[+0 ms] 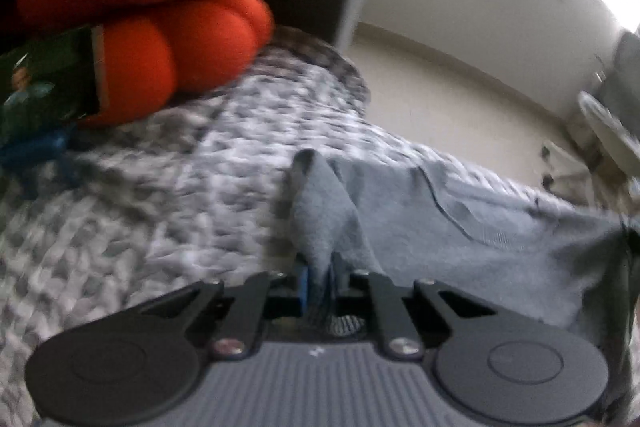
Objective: Fold clothes
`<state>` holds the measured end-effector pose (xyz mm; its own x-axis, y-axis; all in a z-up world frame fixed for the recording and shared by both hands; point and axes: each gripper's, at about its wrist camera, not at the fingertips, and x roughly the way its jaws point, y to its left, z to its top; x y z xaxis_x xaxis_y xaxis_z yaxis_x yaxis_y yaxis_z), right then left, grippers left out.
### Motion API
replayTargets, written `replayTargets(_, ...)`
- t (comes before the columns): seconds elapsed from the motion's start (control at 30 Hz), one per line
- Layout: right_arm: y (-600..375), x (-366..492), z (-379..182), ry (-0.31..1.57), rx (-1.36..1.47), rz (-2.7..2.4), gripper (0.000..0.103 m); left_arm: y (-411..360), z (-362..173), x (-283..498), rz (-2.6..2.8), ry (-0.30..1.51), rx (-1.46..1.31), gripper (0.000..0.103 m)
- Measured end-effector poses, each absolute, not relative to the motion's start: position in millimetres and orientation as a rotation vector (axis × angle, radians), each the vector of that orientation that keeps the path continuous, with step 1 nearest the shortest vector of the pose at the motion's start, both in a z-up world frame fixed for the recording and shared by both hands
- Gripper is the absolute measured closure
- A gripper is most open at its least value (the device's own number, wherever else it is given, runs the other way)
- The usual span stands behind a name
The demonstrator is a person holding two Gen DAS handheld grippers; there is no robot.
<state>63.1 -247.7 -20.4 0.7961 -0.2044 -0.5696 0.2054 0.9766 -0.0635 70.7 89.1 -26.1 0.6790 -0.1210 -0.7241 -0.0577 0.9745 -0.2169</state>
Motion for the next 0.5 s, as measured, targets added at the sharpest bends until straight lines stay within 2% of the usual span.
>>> replayTargets(0.13,-257.7,66.5,-25.1,0.625,0.038,-0.222,0.097,106.9,-21.9,66.0,-0.023,0.825,-0.292,0.096)
replayTargets(0.5,-259.3,69.2,-29.1,0.612,0.058,-0.245,0.097,119.4,-35.2,73.0,0.048,0.869,-0.218,0.097)
